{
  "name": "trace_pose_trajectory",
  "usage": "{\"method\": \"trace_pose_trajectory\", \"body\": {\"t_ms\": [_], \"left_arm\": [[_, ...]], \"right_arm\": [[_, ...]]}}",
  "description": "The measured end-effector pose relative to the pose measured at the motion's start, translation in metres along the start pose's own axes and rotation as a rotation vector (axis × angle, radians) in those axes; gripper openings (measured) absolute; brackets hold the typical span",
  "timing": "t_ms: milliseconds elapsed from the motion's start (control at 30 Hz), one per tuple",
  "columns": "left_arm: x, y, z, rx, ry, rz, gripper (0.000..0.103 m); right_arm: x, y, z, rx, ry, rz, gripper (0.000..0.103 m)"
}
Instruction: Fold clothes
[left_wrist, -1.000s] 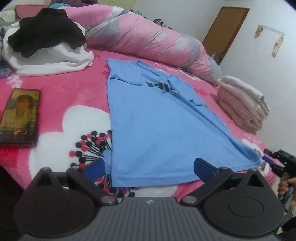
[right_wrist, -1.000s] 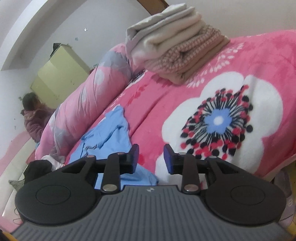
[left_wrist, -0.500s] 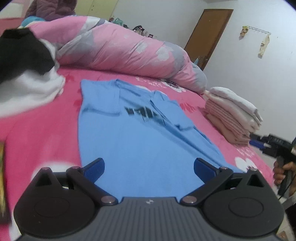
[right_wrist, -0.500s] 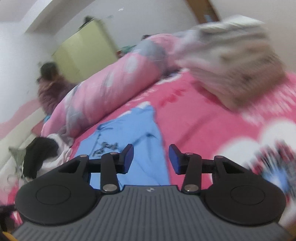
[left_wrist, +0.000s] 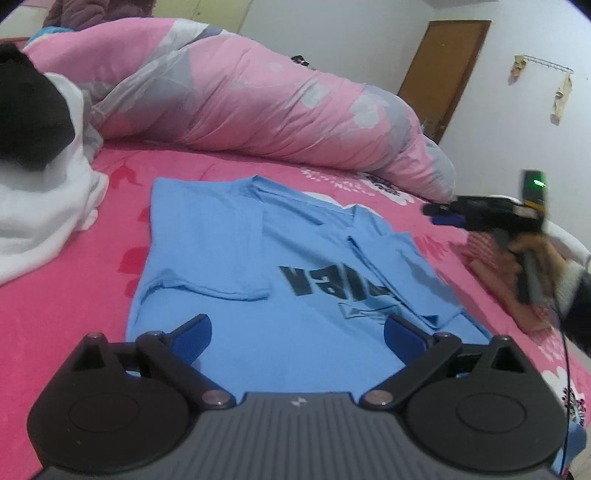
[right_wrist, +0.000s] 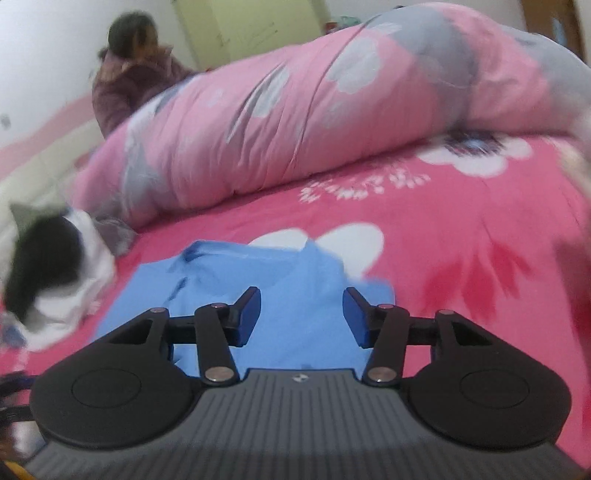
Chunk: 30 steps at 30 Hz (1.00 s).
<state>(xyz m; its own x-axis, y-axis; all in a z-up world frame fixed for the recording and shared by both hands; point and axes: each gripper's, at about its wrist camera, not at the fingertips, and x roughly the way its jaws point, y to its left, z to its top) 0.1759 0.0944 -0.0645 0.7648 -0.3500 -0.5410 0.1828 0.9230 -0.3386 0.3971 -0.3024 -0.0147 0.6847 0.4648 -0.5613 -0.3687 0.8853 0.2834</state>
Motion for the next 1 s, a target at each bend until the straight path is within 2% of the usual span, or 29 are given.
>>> {"method": "trace_pose_trajectory", "body": {"t_ms": [133,233,333,400,467,633,767,833,933,1000], "left_arm": [[0.003,0.012,-0.003,-0.017,-0.015,-0.009,0.1],[0.006,0.019,-0.005,-0.028,-0.026,-0.02,0.1],[0.01,0.022,-0.007,-0.029,-0.026,-0.018,0.1],[0.014,0.023,-0.008,-0.021,-0.021,-0.013,0.099],[0.017,0.023,-0.009,-0.018,-0.017,-0.005,0.098],[0.02,0.018,-0.007,0.015,-0.04,0.013,0.097],[0.028,0.013,-0.01,0.051,-0.015,0.042,0.096],[0.03,0.014,-0.011,0.05,-0.004,0.05,0.096],[0.03,0.016,-0.011,0.039,0.0,0.048,0.095],[0.03,0.016,-0.011,0.041,0.004,0.049,0.096]], "right_arm": [[0.063,-0.016,0.021,-0.014,0.09,0.026,0.048],[0.091,-0.019,0.025,-0.027,0.135,0.03,0.047],[0.108,-0.015,0.025,-0.047,0.165,0.054,0.03],[0.114,-0.006,0.022,-0.091,0.18,0.038,0.006],[0.117,0.004,0.018,-0.154,0.188,0.001,0.001],[0.102,0.027,0.031,-0.324,0.074,-0.136,0.0],[0.113,0.035,0.039,-0.43,0.072,-0.2,0.0],[0.129,0.034,0.033,-0.468,0.096,-0.226,0.0],[0.129,0.027,0.03,-0.415,0.072,-0.228,0.003],[0.128,0.023,0.028,-0.376,0.054,-0.229,0.012]]}}
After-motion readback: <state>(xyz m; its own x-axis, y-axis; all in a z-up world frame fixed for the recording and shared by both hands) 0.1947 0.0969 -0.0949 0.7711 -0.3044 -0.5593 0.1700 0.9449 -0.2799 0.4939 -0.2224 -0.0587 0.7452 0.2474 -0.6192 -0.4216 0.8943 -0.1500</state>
